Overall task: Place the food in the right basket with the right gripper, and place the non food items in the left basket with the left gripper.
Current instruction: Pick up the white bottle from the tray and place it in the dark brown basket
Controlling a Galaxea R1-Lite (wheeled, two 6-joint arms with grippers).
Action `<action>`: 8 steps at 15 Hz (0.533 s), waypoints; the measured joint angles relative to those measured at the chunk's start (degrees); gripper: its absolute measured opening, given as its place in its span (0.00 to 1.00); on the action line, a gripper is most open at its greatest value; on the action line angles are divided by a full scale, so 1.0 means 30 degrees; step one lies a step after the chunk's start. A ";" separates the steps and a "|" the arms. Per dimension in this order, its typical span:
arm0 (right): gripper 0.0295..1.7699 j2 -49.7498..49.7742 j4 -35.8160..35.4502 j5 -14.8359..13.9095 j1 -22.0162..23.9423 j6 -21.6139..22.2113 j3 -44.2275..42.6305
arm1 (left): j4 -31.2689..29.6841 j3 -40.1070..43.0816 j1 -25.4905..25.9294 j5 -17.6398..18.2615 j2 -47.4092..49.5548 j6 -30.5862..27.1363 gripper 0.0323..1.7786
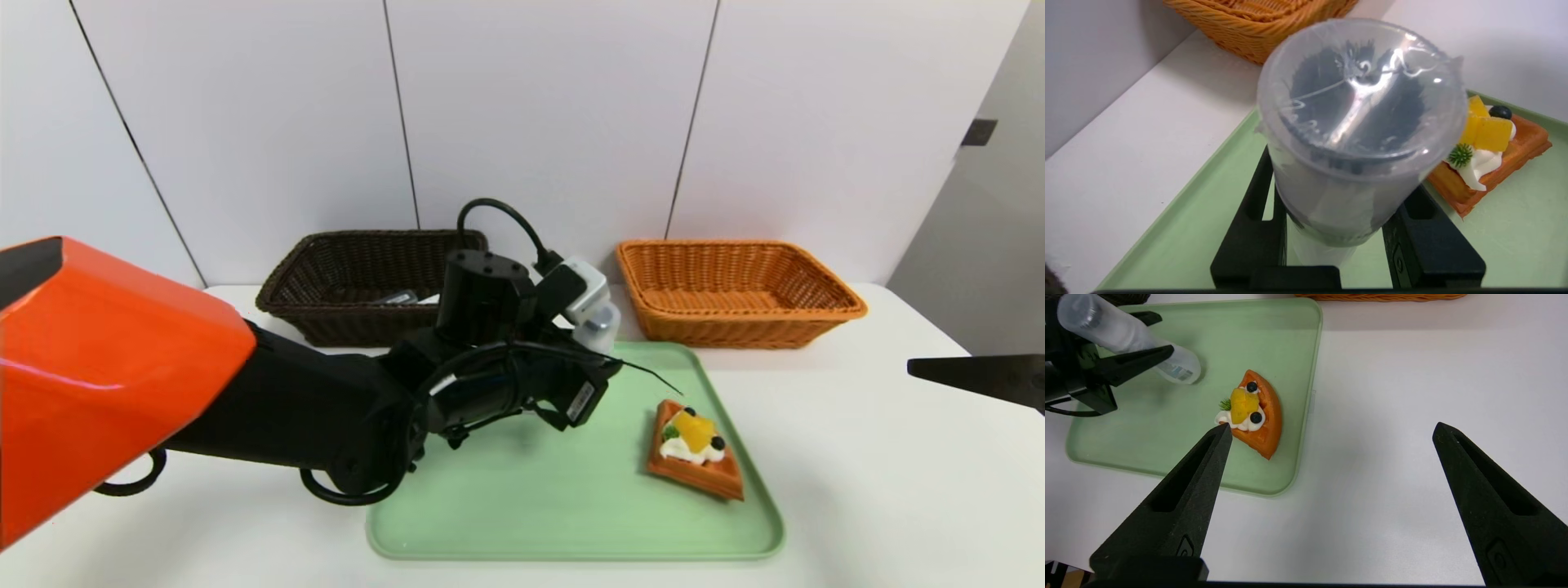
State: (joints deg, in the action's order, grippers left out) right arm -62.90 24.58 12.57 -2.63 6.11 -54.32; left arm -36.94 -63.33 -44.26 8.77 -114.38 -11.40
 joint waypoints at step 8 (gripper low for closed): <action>0.96 0.0049 -0.0061 0.0045 -0.0049 0.0037 0.0126 | 0.3064 -0.1674 0.4234 -0.0077 0.3921 0.0569 0.35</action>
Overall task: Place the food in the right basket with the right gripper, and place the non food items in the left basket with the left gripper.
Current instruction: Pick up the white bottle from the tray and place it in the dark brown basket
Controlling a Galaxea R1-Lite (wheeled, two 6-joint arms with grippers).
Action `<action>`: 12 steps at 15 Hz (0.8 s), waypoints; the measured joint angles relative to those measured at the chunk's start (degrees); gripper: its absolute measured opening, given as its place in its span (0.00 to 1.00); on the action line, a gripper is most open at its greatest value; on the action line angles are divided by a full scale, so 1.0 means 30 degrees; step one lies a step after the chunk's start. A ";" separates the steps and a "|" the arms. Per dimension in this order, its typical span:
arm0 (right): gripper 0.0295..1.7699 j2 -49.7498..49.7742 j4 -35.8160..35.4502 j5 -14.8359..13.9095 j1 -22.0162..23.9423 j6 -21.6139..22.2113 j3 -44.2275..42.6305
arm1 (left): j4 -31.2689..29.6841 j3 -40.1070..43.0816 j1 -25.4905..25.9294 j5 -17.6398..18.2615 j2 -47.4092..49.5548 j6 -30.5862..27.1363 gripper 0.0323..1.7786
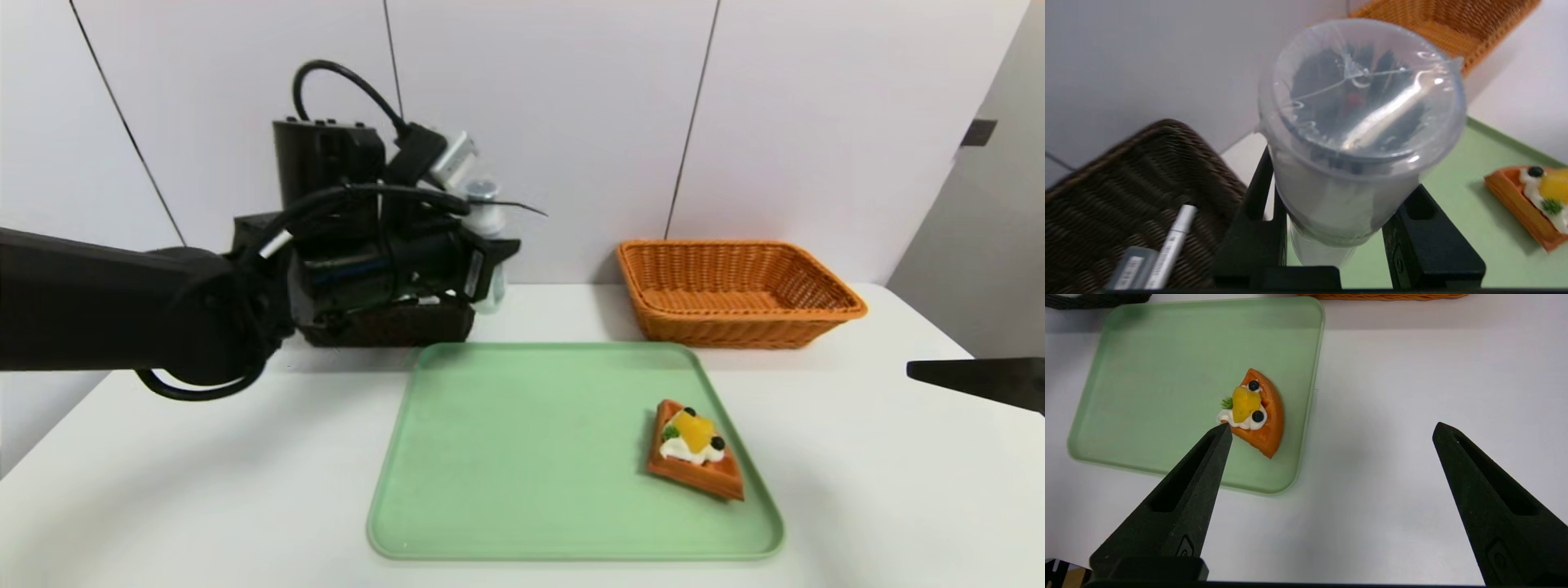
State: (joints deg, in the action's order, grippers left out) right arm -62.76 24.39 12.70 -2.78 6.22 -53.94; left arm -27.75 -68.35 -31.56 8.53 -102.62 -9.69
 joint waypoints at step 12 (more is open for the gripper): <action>0.96 0.0414 0.0053 -0.0012 0.0000 -0.0008 0.0284 | 0.3271 -0.4234 0.6315 -0.0008 -0.2121 0.0163 0.35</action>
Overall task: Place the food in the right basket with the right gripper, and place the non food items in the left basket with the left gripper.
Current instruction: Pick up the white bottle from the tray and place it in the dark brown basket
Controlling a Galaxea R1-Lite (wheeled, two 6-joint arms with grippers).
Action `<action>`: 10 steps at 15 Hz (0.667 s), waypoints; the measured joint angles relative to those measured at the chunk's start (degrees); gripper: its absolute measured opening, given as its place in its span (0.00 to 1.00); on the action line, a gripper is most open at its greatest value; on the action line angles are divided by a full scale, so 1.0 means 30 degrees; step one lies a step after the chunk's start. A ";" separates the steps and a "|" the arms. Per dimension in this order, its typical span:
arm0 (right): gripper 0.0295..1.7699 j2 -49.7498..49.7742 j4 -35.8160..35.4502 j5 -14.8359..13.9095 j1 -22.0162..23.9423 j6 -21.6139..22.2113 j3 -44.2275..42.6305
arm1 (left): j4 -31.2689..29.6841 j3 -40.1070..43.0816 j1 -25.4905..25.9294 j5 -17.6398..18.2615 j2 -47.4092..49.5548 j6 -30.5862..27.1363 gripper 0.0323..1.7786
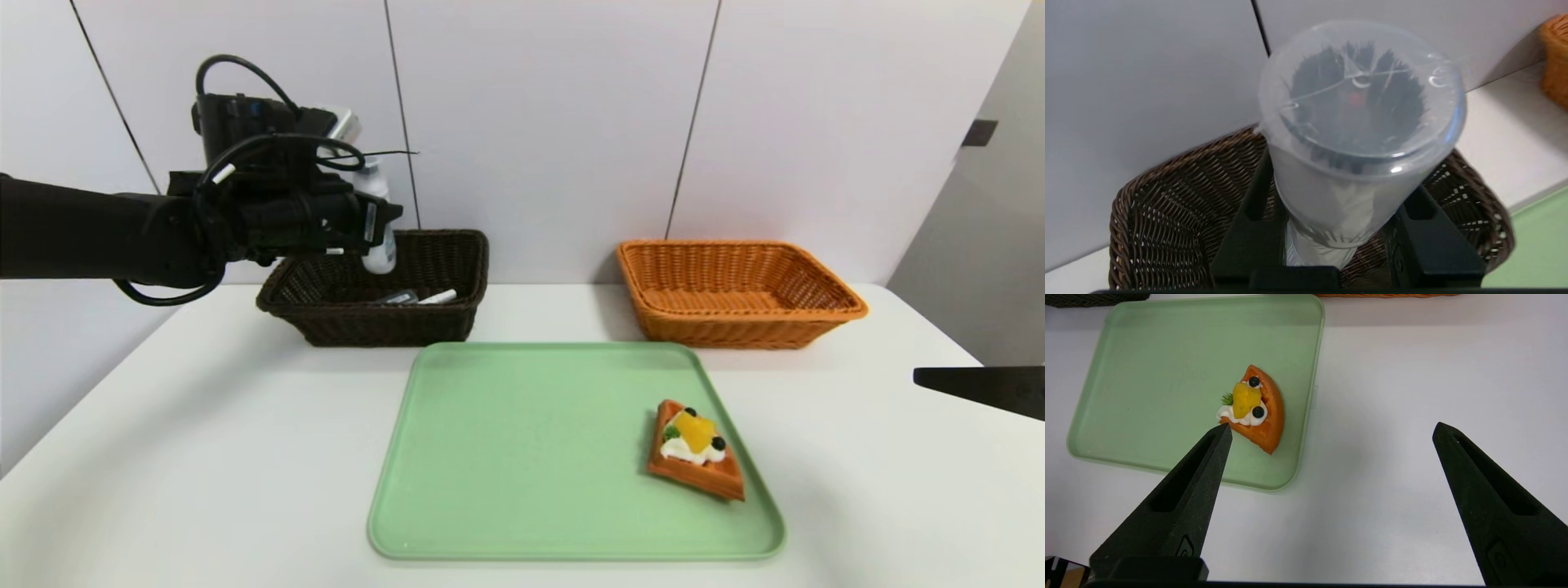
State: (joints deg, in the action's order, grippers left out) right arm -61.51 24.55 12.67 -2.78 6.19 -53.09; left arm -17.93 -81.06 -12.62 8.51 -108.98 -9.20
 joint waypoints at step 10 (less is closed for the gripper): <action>0.96 0.0309 0.0028 -0.0073 0.0154 -0.0024 0.0289 | 0.0033 -0.1288 0.0605 0.0020 -0.3677 0.0122 0.52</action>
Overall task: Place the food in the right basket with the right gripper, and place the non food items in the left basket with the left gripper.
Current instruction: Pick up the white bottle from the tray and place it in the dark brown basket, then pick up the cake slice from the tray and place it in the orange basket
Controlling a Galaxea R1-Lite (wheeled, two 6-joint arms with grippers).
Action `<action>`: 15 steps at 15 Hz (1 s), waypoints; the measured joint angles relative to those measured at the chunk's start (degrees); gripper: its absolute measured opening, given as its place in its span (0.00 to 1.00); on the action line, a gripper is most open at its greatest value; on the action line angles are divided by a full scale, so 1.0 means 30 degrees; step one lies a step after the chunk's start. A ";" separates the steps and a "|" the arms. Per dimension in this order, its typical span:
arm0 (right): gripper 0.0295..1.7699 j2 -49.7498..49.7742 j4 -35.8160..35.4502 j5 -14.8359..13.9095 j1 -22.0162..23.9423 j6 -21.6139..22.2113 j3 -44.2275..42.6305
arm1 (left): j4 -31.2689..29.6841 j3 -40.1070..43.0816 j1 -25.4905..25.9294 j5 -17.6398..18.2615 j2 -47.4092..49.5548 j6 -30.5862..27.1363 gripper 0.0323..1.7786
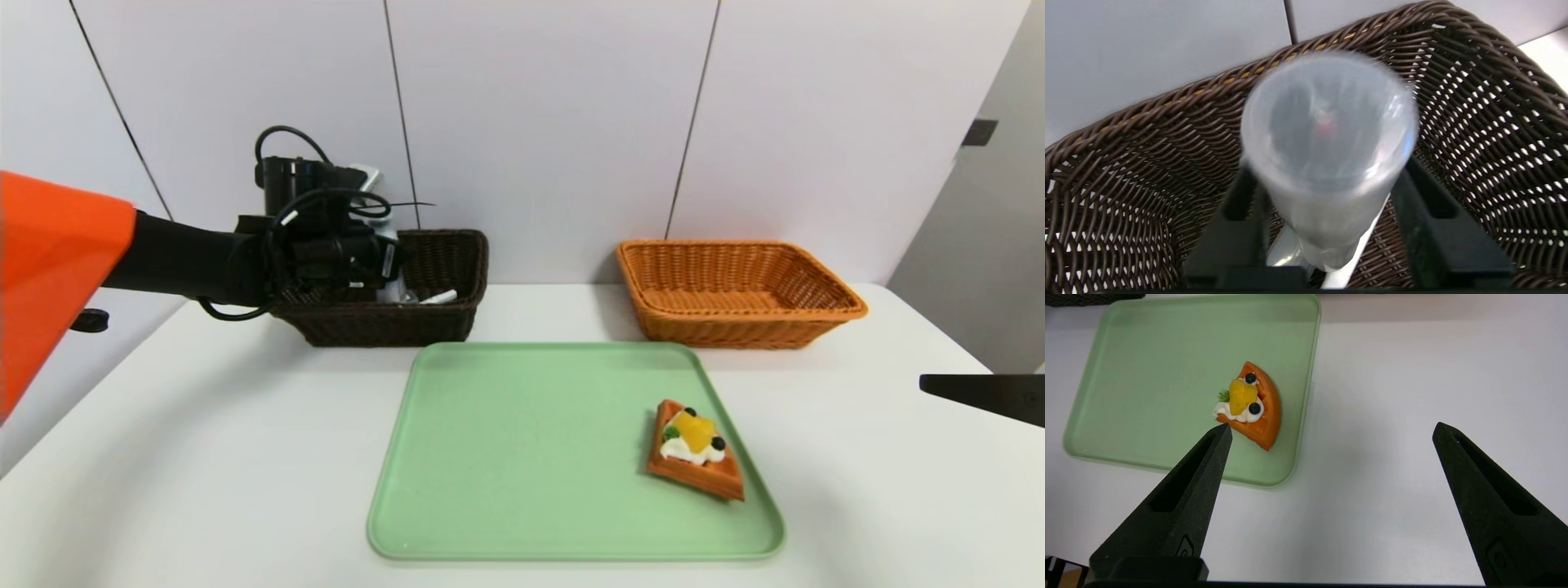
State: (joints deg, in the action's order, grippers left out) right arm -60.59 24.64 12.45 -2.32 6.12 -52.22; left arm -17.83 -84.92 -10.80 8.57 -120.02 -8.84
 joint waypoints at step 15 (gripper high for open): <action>0.96 -0.0366 -0.0053 0.0012 0.0028 -0.0215 -0.0187 | 0.3917 0.3511 0.3068 0.0045 0.7948 0.0045 0.89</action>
State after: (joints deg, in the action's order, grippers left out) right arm -61.68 24.48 12.48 -2.23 5.47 -52.79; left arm -6.08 -74.39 -1.60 8.70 -96.17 -8.70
